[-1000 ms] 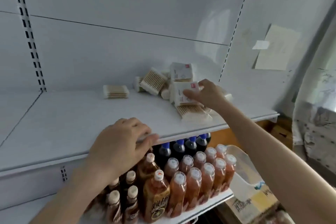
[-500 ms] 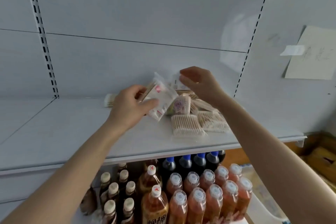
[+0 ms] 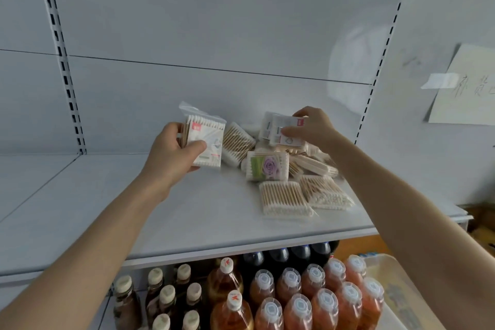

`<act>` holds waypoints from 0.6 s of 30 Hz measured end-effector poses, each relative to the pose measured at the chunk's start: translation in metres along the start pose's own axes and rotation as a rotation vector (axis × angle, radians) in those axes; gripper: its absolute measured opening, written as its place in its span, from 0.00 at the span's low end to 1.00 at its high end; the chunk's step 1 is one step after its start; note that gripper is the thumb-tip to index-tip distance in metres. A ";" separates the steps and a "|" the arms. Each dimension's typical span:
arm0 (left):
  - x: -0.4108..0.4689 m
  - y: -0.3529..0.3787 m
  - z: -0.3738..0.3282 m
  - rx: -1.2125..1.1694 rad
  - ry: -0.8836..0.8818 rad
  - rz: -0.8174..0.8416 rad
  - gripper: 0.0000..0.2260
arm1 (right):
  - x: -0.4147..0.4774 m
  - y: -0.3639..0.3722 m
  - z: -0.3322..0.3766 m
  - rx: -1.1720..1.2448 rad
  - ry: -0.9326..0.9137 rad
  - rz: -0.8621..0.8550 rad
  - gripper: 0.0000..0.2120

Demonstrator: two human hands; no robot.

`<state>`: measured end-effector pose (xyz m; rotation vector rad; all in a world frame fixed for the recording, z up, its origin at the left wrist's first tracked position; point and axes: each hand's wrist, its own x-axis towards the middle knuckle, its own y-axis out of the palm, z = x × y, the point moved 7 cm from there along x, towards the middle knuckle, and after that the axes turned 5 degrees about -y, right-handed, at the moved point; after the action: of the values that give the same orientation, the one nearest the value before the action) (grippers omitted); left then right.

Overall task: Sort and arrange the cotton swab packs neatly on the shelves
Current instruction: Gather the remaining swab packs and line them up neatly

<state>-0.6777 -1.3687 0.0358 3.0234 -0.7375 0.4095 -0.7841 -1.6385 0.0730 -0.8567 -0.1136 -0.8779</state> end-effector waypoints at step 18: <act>0.005 0.037 -0.022 -0.382 -0.104 0.188 0.12 | -0.054 0.001 0.117 0.272 -0.392 0.170 0.14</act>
<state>-0.6952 -1.4025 0.0559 2.6424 -0.9833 0.0955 -0.7902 -1.5219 0.1279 -0.7602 -0.4845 -0.5124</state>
